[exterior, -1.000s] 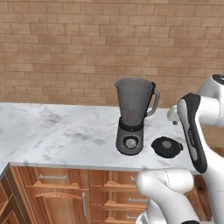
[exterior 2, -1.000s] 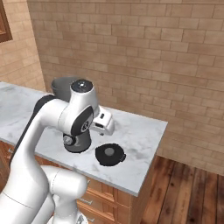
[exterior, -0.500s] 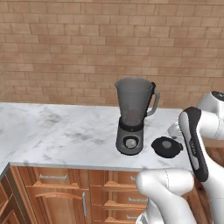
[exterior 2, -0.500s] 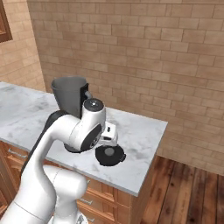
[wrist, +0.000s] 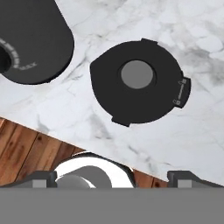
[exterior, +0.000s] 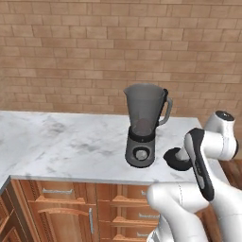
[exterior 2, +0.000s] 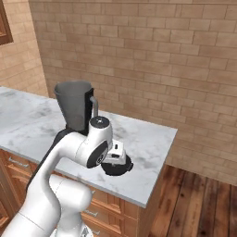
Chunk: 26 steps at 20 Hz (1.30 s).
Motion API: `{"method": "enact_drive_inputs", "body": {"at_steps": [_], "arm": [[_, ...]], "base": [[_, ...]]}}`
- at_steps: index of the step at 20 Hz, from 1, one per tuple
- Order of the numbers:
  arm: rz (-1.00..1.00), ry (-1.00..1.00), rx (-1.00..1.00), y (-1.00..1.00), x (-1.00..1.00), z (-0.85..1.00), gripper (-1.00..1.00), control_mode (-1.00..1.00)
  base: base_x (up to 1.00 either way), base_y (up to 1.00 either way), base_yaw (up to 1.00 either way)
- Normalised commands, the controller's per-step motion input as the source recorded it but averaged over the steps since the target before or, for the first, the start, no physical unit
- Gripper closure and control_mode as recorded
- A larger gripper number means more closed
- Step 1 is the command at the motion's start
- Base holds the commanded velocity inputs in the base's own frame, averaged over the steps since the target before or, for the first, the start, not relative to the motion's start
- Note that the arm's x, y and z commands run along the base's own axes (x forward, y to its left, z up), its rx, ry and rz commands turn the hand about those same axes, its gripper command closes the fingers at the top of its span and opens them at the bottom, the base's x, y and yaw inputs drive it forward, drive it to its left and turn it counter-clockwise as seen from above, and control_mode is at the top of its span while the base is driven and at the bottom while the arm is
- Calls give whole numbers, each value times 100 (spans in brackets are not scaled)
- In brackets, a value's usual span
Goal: Grab the lemon wedge and onion from the fridge, place them in the blender, close the lid, and turn on the blender to create a marinade.
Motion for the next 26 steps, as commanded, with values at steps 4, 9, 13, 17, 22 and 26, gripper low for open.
{"method": "enact_drive_inputs", "body": {"at_steps": [4,9,13,17,22,26], "arm": [[0,0,0,-17,28,-7,-100,-100],[0,0,7,-18,32,0,-100,-100],[0,1,9,-16,34,-4,-100,-100],[0,4,1,-1,31,-17,-100,-100],[0,4,0,0,28,-19,-100,-100],[0,4,0,0,27,-20,-100,-100]], "base": [[0,0,0],[0,0,0],[0,0,0],[0,0,0],[0,0,0],[0,0,0]]}}
